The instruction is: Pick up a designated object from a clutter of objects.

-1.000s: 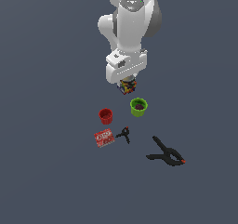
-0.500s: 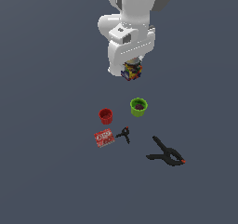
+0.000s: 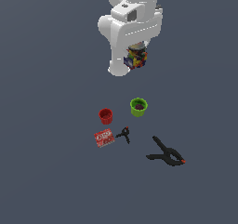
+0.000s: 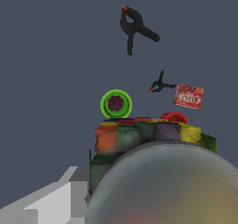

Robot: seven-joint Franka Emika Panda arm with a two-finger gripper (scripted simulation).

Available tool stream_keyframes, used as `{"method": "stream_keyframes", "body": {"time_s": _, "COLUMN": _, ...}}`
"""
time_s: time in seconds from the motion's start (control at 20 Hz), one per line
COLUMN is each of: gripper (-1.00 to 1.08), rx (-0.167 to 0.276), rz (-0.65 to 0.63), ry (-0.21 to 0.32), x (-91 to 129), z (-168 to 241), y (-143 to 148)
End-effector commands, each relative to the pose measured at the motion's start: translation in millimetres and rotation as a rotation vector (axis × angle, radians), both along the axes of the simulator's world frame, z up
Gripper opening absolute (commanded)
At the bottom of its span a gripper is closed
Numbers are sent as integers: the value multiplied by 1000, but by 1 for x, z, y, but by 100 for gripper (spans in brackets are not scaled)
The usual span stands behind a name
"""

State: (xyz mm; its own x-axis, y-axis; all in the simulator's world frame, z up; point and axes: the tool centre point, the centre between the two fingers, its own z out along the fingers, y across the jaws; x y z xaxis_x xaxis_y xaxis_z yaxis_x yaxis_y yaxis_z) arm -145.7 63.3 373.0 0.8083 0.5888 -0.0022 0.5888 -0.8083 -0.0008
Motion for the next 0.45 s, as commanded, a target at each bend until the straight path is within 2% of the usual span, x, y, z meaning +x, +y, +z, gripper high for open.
{"method": "stream_keyframes", "body": {"time_s": 0.0, "gripper": -100, "rx": 1, "rz": 0, "ry": -2, "x": 0, "z": 10, "y": 2}}
{"method": "stream_keyframes", "body": {"time_s": 0.4, "gripper": -100, "rx": 1, "rz": 0, "ry": -2, "x": 2, "z": 15, "y": 3}}
